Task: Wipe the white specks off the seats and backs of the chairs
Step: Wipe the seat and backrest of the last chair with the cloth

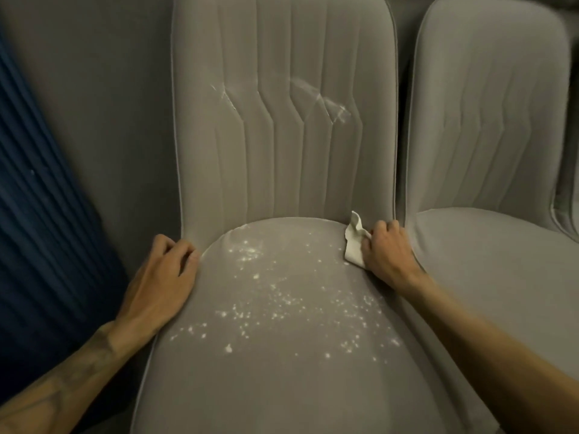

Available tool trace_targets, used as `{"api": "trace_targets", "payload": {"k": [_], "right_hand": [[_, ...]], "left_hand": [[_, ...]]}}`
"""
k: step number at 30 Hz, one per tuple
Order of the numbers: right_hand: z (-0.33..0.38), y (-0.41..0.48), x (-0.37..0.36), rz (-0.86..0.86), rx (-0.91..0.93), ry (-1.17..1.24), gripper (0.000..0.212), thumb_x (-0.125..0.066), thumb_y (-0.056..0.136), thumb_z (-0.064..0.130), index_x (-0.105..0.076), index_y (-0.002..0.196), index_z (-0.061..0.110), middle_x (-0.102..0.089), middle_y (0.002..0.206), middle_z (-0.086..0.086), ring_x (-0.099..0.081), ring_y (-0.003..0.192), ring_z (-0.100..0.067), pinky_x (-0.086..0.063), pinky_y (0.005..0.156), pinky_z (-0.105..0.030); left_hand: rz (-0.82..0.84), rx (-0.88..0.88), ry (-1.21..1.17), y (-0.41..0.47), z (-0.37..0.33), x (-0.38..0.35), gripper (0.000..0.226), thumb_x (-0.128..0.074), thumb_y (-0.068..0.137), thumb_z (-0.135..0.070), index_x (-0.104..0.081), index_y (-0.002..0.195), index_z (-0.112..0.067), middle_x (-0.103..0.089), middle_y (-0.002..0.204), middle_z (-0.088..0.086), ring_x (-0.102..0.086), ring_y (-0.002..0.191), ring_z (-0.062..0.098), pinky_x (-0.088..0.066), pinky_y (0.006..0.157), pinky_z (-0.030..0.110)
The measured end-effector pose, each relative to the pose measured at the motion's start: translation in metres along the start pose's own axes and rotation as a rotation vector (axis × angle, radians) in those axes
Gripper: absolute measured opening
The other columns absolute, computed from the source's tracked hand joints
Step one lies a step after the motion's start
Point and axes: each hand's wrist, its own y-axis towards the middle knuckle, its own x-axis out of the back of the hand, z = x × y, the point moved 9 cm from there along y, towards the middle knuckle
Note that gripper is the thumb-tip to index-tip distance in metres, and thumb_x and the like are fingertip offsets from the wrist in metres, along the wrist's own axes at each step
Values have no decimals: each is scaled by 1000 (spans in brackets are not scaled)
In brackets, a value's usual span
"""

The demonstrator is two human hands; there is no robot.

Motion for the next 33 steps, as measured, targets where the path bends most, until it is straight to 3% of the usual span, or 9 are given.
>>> {"api": "trace_targets", "payload": {"k": [7,10,14,18,22,25,28,30,33], "right_hand": [[32,23,-17,24,-109,94,31,-43,102,20,-50,124,-1,-47,131,-23,-47,116,-43,-39,97,-45],[83,42,-33,83,25,160,42,-46,102,29,-48,131,0,-45,135,-22,-45,122,-43,-39,101,-45],[101,45,-37,97,257,130,40,-51,100,36,-56,124,5,-51,127,-19,-48,116,-42,-40,97,-45],[50,55,-30,34,234,96,44,-54,98,40,-58,121,3,-54,122,-19,-52,111,-42,-43,95,-45],[67,54,-36,52,224,212,34,-49,102,27,-57,123,2,-54,125,-19,-52,115,-40,-39,99,-43],[112,28,-40,119,409,340,33,-57,97,35,-64,112,6,-60,117,-18,-56,109,-36,-40,95,-38],[117,8,-37,133,550,331,32,-61,95,43,-64,103,13,-61,109,-10,-57,103,-31,-39,88,-34],[90,19,-31,110,537,243,31,-59,96,43,-62,106,14,-59,112,-10,-56,104,-33,-40,89,-36],[37,48,-28,64,333,125,36,-55,98,40,-60,114,8,-58,118,-16,-55,111,-38,-42,94,-41]], "left_hand": [[-76,-22,-42,-3,-1,-5,25,-41,107,-44,-48,89,-28,-35,105,-7,-51,76,10,-38,58,28],[-74,-17,-8,-5,-1,-5,28,-37,108,-46,-48,89,-29,-36,106,-7,-52,75,12,-41,57,31],[-67,-14,46,-7,-3,-5,28,-35,107,-48,-51,93,-30,-36,107,-9,-52,75,9,-41,59,34],[-65,-3,86,-7,-4,-6,27,-34,106,-50,-52,96,-32,-35,106,-11,-52,75,8,-44,63,38],[-75,10,135,-7,-7,-7,26,-34,106,-49,-52,98,-32,-34,107,-11,-51,73,8,-43,61,36],[-85,6,129,-8,-7,-5,26,-34,106,-50,-51,97,-33,-34,106,-11,-53,74,8,-48,64,39],[-74,8,132,-10,-4,-8,27,-33,106,-51,-50,96,-33,-35,104,-13,-53,72,7,-41,58,34],[-85,7,126,-8,-2,-7,30,-31,105,-53,-50,95,-33,-35,104,-13,-54,71,8,-40,56,33],[-112,-7,114,-5,-1,-8,28,-32,105,-52,-49,94,-32,-34,103,-13,-54,70,8,-41,56,33]]}}
